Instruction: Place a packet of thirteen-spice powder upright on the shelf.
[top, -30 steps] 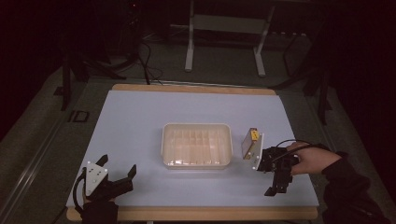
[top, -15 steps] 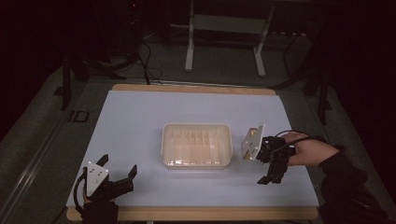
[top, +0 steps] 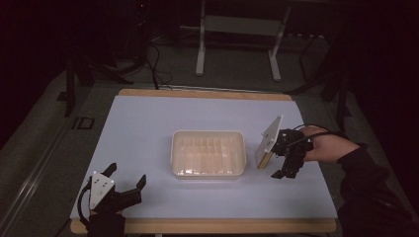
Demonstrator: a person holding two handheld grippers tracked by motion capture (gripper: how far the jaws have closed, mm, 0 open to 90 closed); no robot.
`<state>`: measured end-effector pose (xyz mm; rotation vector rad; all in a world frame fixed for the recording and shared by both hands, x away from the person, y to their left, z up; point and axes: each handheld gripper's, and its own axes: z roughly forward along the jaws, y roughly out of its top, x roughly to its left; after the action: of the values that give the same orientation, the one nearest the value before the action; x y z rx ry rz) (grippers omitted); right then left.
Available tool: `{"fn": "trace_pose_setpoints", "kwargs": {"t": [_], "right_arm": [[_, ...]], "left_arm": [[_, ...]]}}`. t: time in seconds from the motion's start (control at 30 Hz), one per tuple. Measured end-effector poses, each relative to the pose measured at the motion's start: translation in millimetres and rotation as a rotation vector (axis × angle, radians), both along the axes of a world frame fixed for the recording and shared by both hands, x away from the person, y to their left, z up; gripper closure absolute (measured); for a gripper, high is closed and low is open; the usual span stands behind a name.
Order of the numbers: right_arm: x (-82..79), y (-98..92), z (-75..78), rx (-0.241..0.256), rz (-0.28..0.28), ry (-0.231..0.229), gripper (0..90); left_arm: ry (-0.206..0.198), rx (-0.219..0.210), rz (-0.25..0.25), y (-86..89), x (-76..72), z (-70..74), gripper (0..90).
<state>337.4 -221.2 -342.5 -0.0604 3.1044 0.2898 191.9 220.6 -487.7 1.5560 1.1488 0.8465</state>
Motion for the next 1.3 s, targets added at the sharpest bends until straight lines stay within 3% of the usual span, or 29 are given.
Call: {"fn": "trace_pose_setpoints", "kwargs": {"t": [0.1, 0.17, 0.2, 0.5, 0.77, 1.17, 1.3], "right_arm": [[9.0, -1.0, 0.7, -0.010, -0.028, -0.017, 13.7], [16.3, -1.8, 2.0, -0.006, -0.060, 0.002, 13.7], [21.7, -2.5, 3.9, 0.007, -0.076, -0.039, 14.5], [41.6, -2.4, -0.1, -0.034, -0.054, -0.050, 18.7], [66.6, -3.6, -16.7, -0.063, -0.071, -0.039, 19.5], [85.8, -6.7, -43.1, -0.102, -0.086, -0.042, 19.5], [91.2, -5.1, -51.2, -0.103, -0.094, -0.017, 22.7]], "left_arm": [[-0.005, -0.015, -0.022, -0.5, 0.1, -0.1, 1.2], [-0.016, -0.022, -0.039, -1.4, -0.1, 0.2, 1.2], [-0.019, -0.023, -0.048, -1.7, -0.2, 0.4, 1.2], [-0.023, -0.034, -0.075, -3.7, -0.1, 0.0, 1.2], [-0.018, -0.047, -0.094, -6.7, -1.5, 0.2, 1.3], [-0.020, -0.035, -0.100, -9.3, -2.1, -0.1, 1.3], [-0.016, -0.032, -0.101, -9.1, -1.7, -0.5, 1.3]]}}
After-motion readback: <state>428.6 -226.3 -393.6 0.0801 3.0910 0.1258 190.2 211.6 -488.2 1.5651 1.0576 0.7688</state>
